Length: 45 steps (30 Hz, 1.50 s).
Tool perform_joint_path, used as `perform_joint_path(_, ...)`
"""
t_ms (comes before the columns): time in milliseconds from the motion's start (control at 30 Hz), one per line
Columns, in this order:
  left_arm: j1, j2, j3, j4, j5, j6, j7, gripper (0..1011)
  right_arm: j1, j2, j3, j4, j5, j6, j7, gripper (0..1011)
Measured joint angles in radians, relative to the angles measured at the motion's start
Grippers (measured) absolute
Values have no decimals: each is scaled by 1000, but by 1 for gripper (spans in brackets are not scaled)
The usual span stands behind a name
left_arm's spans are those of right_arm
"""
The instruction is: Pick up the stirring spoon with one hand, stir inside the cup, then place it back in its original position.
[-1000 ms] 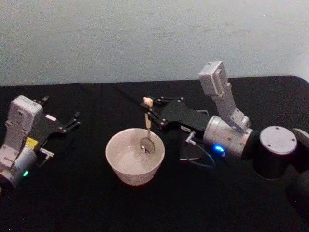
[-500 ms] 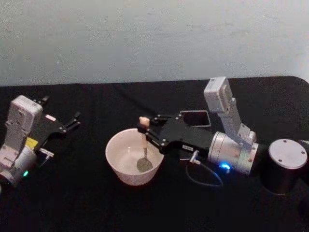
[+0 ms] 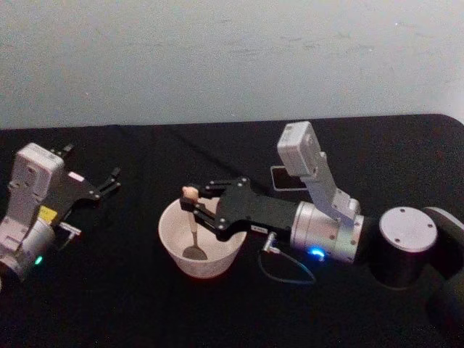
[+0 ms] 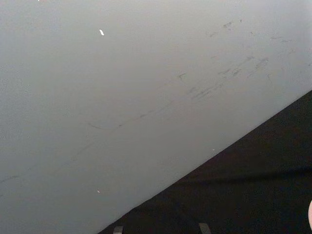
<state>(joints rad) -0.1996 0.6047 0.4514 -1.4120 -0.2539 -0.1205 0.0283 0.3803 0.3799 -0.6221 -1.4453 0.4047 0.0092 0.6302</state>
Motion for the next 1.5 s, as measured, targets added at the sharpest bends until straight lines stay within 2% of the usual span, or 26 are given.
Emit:
perform_joint_path(300, 0, 0, 0, 0, 0, 0, 0, 1001, 58, -52, 5, 93, -12, -10, -34, 214)
perform_joint_path(600, 0, 0, 0, 0, 0, 0, 0, 1001, 76, -66, 28, 137, -17, -13, -55, 214)
perform_joint_path(700, 0, 0, 0, 0, 0, 0, 0, 1001, 70, -58, 36, 131, -16, -13, -57, 214)
perform_joint_path(900, 0, 0, 0, 0, 0, 0, 0, 1001, 32, -19, 53, 72, -2, -4, -53, 214)
perform_joint_path(1100, 0, 0, 0, 0, 0, 0, 0, 1001, -12, 12, 68, -2, 42, 16, -35, 214)
perform_joint_path(1500, 0, 0, 0, 0, 0, 0, 0, 1001, -24, 4, 79, -21, 90, 33, -64, 214)
